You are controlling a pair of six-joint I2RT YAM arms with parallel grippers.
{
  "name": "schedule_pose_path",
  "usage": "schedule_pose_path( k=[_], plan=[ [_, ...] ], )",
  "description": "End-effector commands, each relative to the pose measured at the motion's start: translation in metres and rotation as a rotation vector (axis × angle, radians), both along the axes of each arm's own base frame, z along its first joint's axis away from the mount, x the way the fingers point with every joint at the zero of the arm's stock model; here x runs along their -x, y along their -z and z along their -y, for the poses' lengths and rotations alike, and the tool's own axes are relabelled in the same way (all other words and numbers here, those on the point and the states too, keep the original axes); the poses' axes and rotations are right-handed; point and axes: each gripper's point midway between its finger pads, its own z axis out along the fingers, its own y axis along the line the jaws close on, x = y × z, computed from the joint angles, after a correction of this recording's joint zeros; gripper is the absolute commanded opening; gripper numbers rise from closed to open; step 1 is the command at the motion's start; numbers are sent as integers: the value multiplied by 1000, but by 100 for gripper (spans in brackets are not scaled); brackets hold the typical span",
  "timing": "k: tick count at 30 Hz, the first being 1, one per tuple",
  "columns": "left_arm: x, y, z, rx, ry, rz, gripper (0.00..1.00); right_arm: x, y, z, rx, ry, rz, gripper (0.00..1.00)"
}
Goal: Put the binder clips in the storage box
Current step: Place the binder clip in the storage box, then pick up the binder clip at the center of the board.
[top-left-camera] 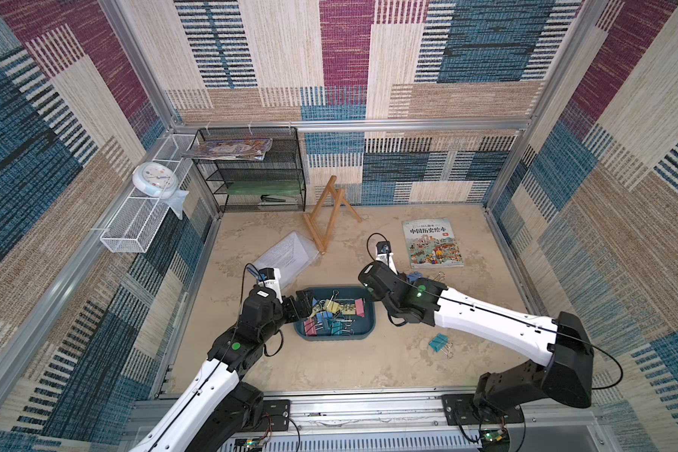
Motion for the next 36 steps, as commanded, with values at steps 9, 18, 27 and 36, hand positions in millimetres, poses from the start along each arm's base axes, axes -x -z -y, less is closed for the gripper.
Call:
schedule_pose_path(
  k=[9,18,27,36],
  plan=[
    [0,-1,1,4,4,12,99,-29,6,142,-128,338,-54,25],
    [-1,-3,1,-3,8,19,99,-4,78,211,-476,596,-208,25],
    [-1,-3,1,-4,10,18,99,9,111,224,-584,677,-233,49],
    [1,-1,-2,-15,1,16,99,5,131,227,-620,683,-262,49]
  ],
)
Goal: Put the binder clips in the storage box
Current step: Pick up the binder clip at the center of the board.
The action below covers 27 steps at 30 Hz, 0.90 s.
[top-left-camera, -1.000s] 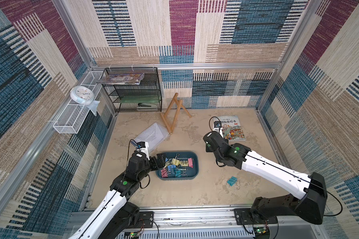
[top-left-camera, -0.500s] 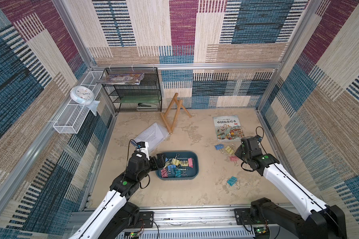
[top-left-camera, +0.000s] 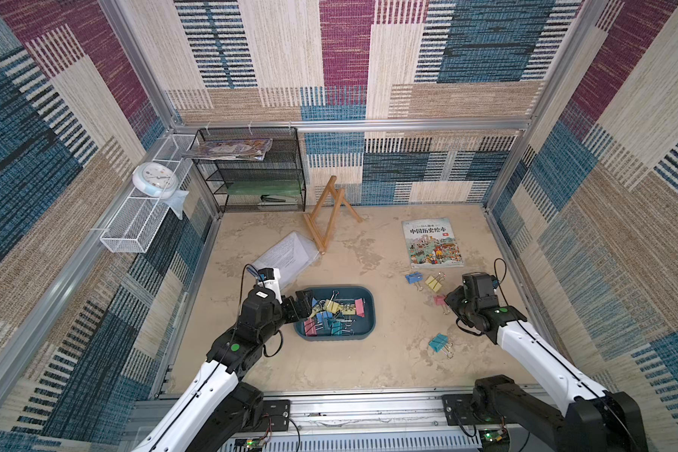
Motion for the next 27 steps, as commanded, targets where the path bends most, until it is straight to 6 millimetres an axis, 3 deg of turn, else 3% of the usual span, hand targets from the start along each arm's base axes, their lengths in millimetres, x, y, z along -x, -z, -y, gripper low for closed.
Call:
schedule_pose_path(
  k=[1,8,18,23,27],
  plan=[
    [0,2,-1,-11,-3,1,99,-9,-2,-4,-35,-5,39,48],
    [-2,5,2,0,4,-8,99,-15,12,-8,-75,-7,39,39],
    [-2,6,0,-8,-2,-10,99,-16,27,-7,-55,-25,9,5],
    [-3,5,2,1,3,-10,99,-13,14,-4,-33,-32,30,0],
    [-4,5,3,9,4,-10,99,-15,-16,-13,-53,-97,120,0]
  ],
)
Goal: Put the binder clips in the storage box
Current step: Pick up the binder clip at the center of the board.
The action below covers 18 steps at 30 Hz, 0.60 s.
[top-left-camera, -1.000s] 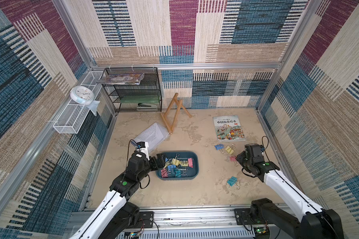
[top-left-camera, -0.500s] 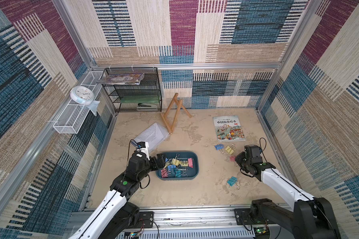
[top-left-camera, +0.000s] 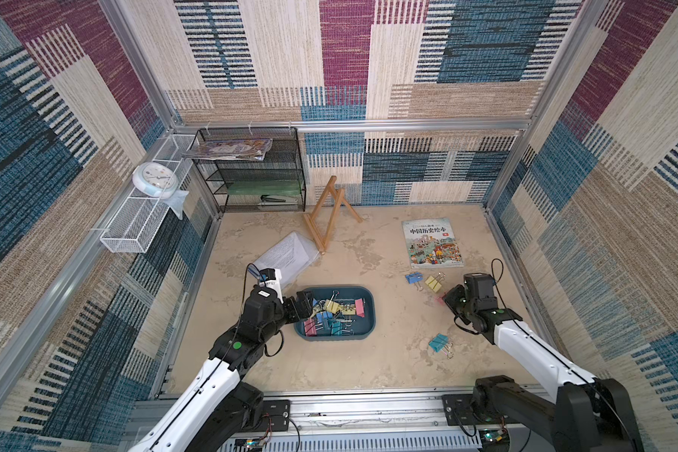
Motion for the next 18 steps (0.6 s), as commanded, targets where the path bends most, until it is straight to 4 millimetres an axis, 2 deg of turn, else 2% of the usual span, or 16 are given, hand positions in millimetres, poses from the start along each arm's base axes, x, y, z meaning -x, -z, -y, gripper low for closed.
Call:
schedule_pose_path(
  k=[1,5,8,12,14,18],
  plan=[
    [-2,-4,3,17,7,17,99,0,-26,-12,-2,-100,75,0],
    [-3,-5,4,25,7,20,99,0,-71,-41,-81,-266,261,0],
    [-5,-6,6,38,7,21,99,7,-93,-65,-171,-379,333,0],
    [-9,-7,9,49,13,22,99,17,-113,-102,-250,-537,348,0],
    [-10,-6,11,50,18,19,99,24,-120,-128,-262,-618,341,0],
    [-11,-8,12,50,25,15,99,37,-121,-184,-228,-766,291,0]
  ],
)
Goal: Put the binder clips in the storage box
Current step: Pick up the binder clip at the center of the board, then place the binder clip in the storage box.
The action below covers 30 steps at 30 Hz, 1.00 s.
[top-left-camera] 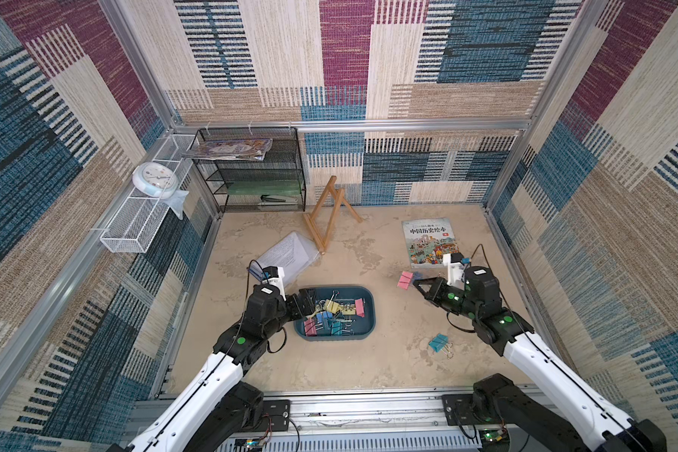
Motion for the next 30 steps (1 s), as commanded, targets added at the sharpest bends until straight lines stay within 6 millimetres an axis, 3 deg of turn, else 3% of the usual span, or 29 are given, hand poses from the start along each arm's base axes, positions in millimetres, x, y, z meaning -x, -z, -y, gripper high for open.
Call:
schedule_pose_path(
  k=[1,4,7,18,30],
  plan=[
    [-5,-12,4,19,12,38,99,8,-2,-36,39,-103,9,0],
    [-3,-10,3,15,9,31,99,16,8,-69,147,-182,-13,0],
    [-1,-10,1,9,6,28,99,21,21,-86,332,-204,-3,0],
    [-1,-8,0,6,4,27,99,40,76,-105,780,-260,-42,0],
    [1,-6,-1,3,0,21,99,45,126,-121,1032,-344,-71,0]
  ],
)
